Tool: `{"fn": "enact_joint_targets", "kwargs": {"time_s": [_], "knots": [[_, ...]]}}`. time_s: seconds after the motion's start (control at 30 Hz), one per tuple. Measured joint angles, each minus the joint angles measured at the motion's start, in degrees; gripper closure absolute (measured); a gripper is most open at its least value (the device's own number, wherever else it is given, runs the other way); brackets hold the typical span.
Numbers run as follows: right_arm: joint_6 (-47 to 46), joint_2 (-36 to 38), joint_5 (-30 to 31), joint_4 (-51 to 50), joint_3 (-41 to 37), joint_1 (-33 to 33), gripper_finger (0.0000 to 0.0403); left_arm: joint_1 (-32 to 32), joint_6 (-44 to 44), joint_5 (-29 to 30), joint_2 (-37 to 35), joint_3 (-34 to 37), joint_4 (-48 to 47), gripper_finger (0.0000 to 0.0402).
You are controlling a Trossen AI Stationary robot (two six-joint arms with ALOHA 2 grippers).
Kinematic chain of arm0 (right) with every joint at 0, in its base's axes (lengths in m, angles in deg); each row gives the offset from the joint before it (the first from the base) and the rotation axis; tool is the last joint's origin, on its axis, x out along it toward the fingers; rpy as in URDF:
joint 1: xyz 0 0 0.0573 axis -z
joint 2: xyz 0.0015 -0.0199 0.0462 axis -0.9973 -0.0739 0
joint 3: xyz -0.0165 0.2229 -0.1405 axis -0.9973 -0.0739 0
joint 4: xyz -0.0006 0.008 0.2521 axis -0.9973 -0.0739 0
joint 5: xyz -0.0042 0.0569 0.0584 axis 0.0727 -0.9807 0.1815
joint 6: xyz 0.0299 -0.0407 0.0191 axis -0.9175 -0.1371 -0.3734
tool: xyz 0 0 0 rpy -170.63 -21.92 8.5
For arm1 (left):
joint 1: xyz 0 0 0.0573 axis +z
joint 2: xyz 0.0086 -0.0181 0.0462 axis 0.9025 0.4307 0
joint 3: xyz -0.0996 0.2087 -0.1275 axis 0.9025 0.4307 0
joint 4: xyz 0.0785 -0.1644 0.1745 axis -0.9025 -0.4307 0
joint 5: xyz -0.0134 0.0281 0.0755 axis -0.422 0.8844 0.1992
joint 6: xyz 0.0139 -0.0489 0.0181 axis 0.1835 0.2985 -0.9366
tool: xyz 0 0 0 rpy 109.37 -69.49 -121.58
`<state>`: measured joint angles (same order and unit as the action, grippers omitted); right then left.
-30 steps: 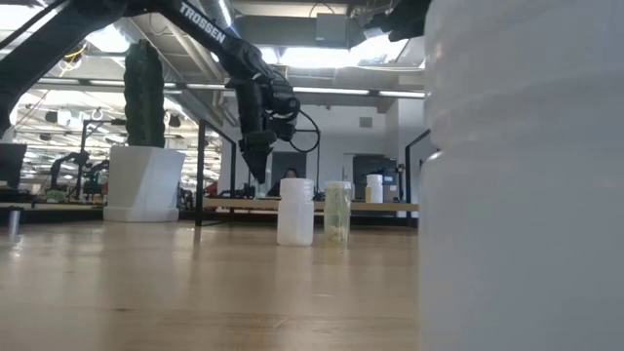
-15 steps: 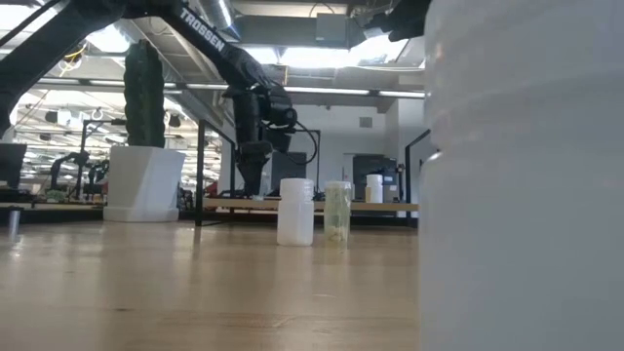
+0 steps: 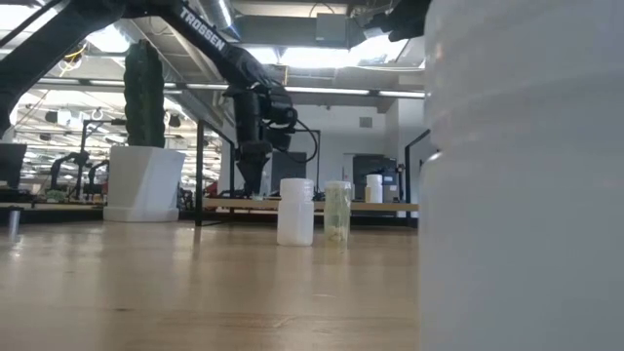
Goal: Pick and place medicine bottles onto shelf by color
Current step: Put the top left blue pill bottle on the shelf, then put the center yellow pill bottle on the shelf
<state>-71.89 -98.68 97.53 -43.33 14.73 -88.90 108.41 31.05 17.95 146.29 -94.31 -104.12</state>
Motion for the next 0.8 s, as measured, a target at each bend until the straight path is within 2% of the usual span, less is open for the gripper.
{"fn": "enact_joint_targets", "kwargs": {"time_s": [0.27,0.57,0.8], "knots": [[0.0,0.0,0.0,0.0,0.0,0.0,0.0162,0.0,-0.2,1.5,-0.1,-3.2,-3.8,0.0158],[0.0,0.0,0.0,0.0,0.0,0.0,0.0162,-0.1,-0.1,1.6,-0.1,-6.7,-9.7,0.0153],[0.0,0.0,0.0,0.0,0.0,0.0,0.0162,-0.1,-0.8,1.6,-0.1,-10.3,-10.5,0.0153]]}}
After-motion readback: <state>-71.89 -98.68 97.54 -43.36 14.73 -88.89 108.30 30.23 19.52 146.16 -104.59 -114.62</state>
